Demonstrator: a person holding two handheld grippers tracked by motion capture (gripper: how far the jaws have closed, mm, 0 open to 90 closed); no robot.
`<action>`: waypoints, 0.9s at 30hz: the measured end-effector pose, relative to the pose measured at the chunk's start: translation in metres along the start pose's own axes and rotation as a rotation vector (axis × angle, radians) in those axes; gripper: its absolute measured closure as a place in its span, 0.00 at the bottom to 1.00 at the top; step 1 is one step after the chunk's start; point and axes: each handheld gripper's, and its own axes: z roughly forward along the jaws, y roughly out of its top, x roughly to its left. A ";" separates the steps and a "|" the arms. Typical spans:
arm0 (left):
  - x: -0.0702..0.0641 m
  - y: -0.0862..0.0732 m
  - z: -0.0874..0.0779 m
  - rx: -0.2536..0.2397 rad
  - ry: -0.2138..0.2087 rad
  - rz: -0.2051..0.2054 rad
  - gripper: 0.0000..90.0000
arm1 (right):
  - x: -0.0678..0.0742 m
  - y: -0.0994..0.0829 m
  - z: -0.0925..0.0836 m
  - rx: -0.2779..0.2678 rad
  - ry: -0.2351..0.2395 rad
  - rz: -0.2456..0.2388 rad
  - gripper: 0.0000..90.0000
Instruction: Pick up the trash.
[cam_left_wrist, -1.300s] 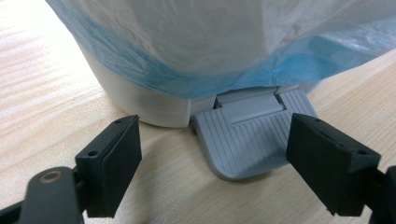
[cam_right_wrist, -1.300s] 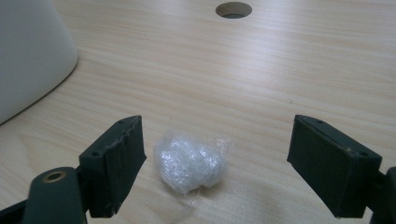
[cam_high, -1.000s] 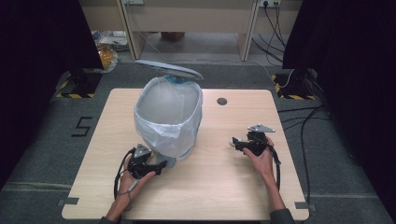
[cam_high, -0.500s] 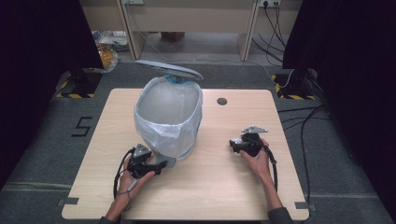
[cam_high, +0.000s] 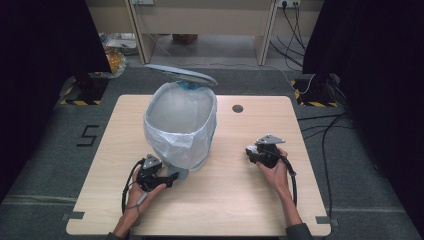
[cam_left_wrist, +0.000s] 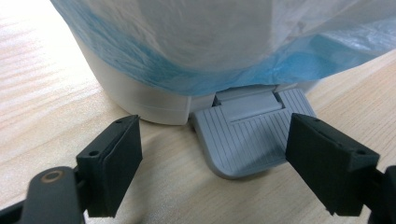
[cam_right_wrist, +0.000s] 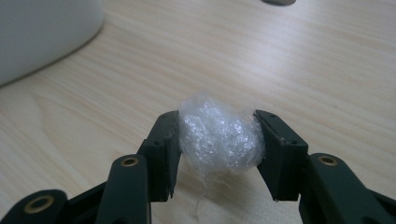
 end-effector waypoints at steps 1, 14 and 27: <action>0.000 0.000 0.000 0.000 0.000 0.000 0.20 | 0.001 0.002 -0.003 -0.006 0.004 0.005 0.58; -0.007 0.000 0.001 -0.004 0.012 -0.011 0.21 | 0.011 0.026 -0.038 -0.105 0.047 0.027 0.58; -0.014 0.001 0.003 -0.001 0.033 -0.028 0.21 | 0.010 0.038 -0.051 -0.142 0.044 0.029 0.58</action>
